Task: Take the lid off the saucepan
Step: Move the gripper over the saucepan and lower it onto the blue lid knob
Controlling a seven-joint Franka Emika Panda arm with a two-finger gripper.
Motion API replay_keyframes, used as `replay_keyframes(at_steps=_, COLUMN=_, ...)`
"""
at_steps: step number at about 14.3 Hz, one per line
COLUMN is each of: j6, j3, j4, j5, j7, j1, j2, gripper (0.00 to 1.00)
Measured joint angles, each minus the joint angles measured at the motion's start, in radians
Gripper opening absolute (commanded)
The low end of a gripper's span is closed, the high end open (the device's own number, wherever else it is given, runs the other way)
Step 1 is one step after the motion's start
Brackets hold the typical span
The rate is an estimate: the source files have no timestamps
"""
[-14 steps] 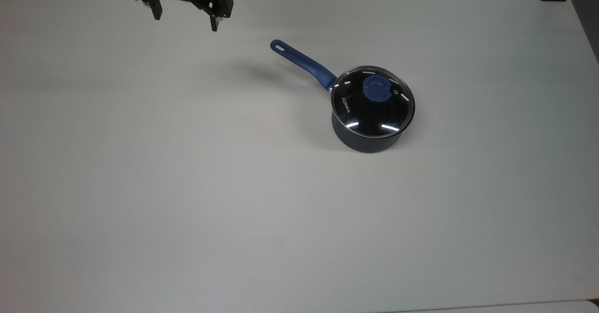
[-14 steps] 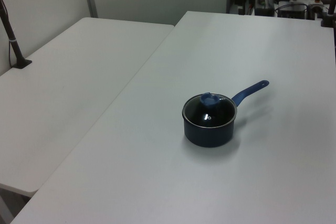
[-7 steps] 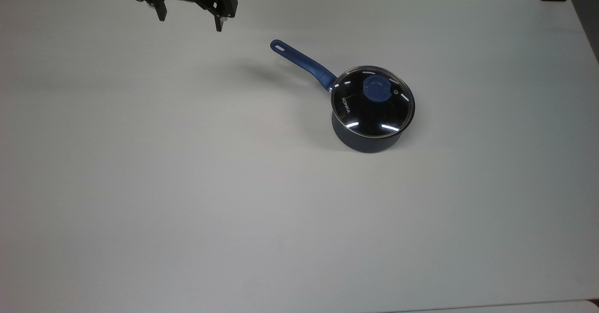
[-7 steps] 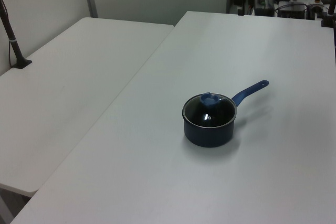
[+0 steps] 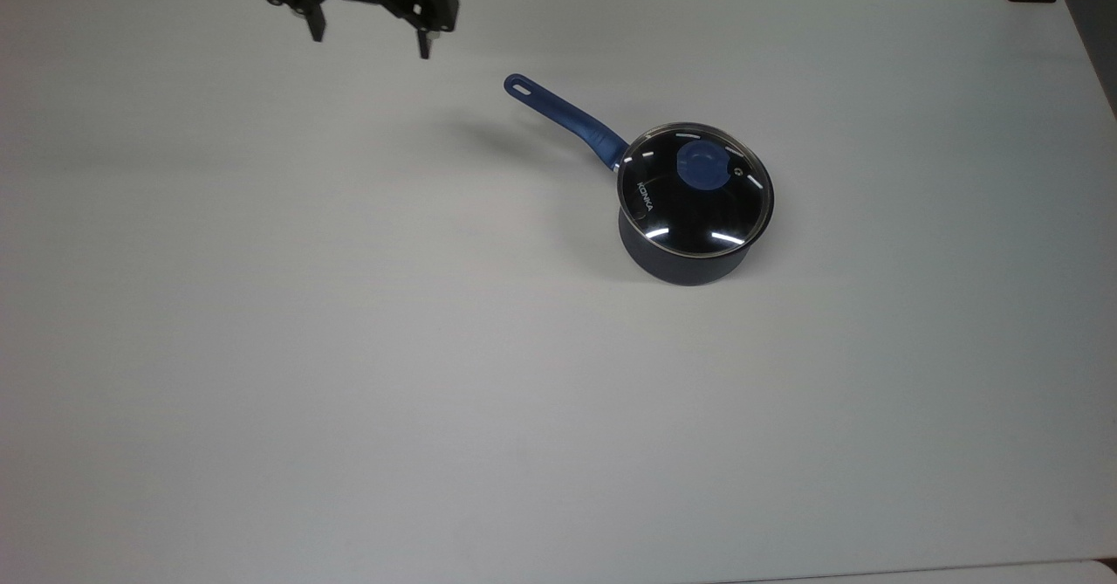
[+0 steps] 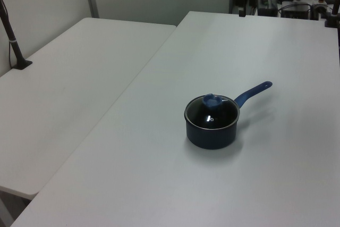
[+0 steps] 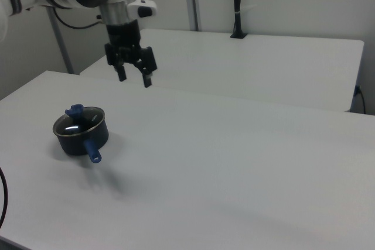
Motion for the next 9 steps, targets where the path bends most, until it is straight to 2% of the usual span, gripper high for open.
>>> replay_keyframes(at_steps=3, j6=0.0, j3=0.004, j4=-0.001, j5=0.05, j7=0.013, j1=0.058, j2=0.0, gripper=1.0)
replay_keyframes(at_steps=6, j6=0.001, j3=0.008, j4=-0.002, j5=0.075, j7=0.118, j1=0.146, j2=0.007, gripper=1.0)
replay_keyframes(at_steps=7, j6=0.025, j3=0.01, j4=-0.003, j5=0.077, j7=0.158, j1=0.209, j2=0.024, gripper=1.0)
replay_keyframes(at_steps=9, j6=0.118, j3=0.011, j4=-0.006, j5=0.083, j7=0.208, j1=0.286, j2=0.071, gripper=1.0)
